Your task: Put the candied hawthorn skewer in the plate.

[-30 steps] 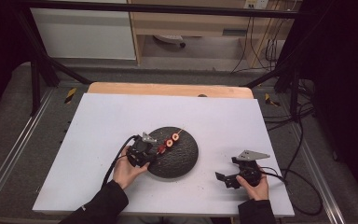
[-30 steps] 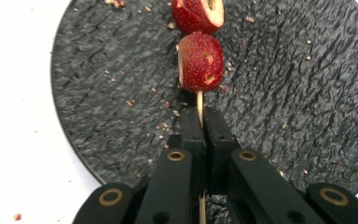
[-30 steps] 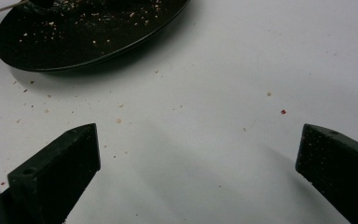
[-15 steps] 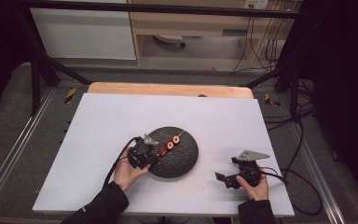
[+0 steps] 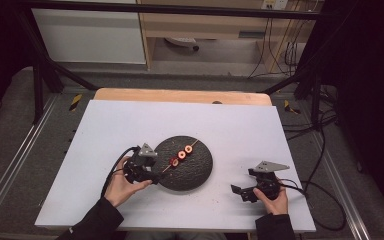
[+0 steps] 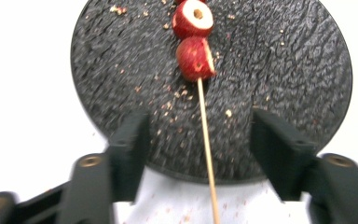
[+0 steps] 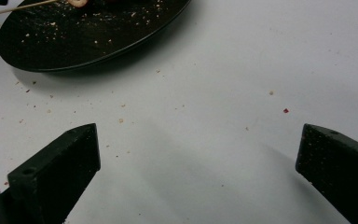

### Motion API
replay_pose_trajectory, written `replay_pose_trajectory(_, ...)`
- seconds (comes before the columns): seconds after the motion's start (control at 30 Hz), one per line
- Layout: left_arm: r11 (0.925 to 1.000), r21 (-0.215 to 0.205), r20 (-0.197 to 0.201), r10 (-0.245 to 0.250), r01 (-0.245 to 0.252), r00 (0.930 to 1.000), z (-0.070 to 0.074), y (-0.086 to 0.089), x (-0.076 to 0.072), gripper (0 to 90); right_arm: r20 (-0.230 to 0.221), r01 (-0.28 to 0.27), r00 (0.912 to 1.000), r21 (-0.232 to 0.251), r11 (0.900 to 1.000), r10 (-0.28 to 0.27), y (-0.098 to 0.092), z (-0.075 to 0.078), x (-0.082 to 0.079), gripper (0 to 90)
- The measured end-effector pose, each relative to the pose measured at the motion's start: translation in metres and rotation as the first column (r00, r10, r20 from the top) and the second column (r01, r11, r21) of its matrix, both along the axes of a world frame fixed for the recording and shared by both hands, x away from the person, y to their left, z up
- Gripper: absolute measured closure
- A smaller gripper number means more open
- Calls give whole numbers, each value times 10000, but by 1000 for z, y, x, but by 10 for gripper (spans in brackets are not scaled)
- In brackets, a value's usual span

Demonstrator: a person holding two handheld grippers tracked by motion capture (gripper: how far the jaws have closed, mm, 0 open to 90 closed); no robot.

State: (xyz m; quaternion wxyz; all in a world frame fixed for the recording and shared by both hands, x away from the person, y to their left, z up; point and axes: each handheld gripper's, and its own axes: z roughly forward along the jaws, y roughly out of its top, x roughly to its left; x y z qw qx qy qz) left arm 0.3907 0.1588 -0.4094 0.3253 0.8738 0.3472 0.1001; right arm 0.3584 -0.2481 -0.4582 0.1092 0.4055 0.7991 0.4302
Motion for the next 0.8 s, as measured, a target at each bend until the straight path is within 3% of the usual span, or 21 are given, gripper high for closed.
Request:
replay_pose_trajectory(0.17, 9996, -90, 158, 282, -281, 9995, -3, 22, -4, 163, -14, -2, 10000, -4, 10000, 2, 0, 0, 0, 6)
replay_pose_trajectory(0.33, 9966, -333, 266, 763, -754, 9967, -9, 48, -11, 82, -41, 2, 10000, 0, 10000, -2, 0, 0, 0, 6)
replay_pose_trajectory(0.67, 9928, -786, 921, 970, -899, 9910, -25, 82, -33, 53, -141, -3, 9999, -64, 10000, 2, 1, -2, 0, 6)
replay_pose_trajectory(0.8, 9904, -970, 908, 1076, -987, 9900, -33, 92, -39, 55, -180, -26, 9998, -121, 9999, 24, 2, -3, 0, 6)
